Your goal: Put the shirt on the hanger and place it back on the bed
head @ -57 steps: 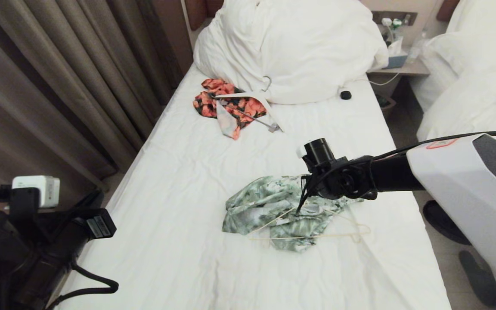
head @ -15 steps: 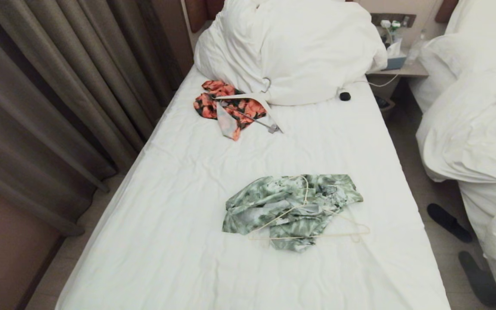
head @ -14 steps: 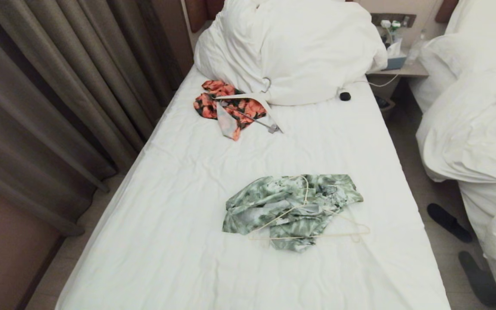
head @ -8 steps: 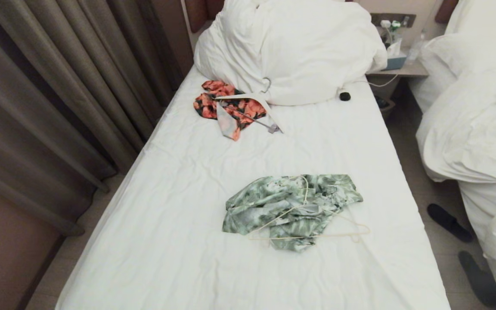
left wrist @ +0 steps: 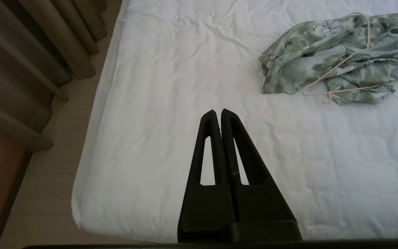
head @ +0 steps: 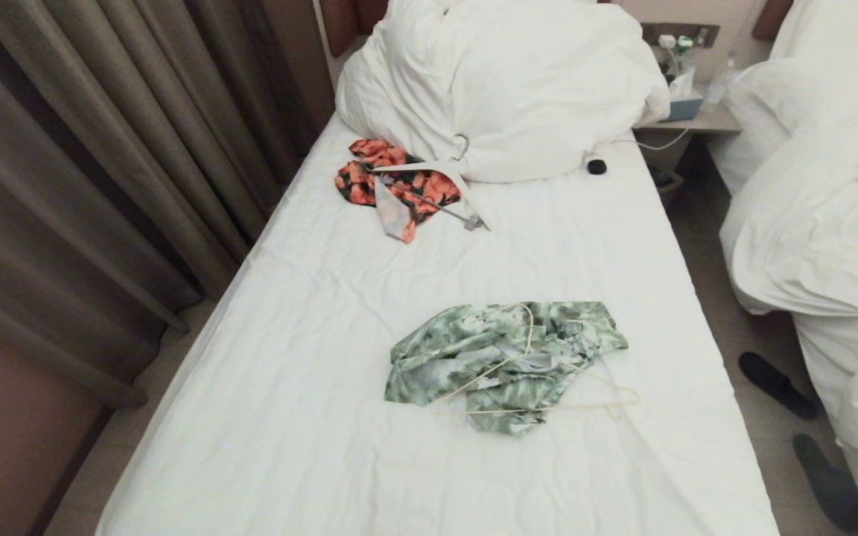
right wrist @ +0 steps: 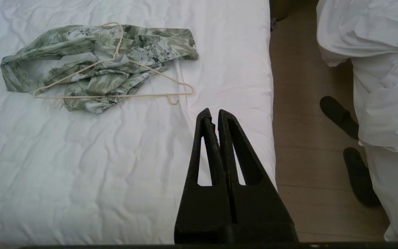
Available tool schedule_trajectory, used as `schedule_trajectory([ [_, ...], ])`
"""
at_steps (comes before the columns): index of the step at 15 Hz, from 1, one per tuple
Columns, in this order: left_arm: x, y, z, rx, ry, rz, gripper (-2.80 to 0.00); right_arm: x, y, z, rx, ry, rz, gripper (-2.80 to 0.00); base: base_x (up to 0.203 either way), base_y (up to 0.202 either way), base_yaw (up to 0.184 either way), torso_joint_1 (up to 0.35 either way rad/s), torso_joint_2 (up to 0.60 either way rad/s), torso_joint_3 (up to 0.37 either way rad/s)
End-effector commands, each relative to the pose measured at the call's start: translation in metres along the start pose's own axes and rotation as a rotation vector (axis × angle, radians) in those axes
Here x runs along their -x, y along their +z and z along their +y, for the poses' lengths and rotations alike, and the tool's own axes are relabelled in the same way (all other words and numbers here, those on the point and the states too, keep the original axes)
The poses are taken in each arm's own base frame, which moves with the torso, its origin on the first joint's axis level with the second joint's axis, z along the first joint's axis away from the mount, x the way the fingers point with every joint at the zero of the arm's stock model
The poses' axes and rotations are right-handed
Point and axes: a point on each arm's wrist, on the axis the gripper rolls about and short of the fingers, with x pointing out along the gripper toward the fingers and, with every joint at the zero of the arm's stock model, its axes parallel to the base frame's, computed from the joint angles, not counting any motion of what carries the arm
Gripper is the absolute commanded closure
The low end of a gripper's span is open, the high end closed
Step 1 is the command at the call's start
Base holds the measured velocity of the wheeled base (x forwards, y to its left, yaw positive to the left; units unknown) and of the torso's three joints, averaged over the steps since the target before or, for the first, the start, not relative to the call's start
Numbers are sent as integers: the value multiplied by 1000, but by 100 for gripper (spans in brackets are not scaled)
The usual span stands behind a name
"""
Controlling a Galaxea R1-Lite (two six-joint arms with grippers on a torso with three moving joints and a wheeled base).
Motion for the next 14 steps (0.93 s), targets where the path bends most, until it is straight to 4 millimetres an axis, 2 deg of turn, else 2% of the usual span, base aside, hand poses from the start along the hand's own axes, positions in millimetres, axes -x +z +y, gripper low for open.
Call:
schedule_trajectory([
  [1,0,0,0,0,0,2,0,0,0,0,0,1,3,0,0,0,0,0,0,0],
  [14,0,0,0,78,8,-2,0,0,0,0,-3,1,3,0,0,0,0,0,0,0],
])
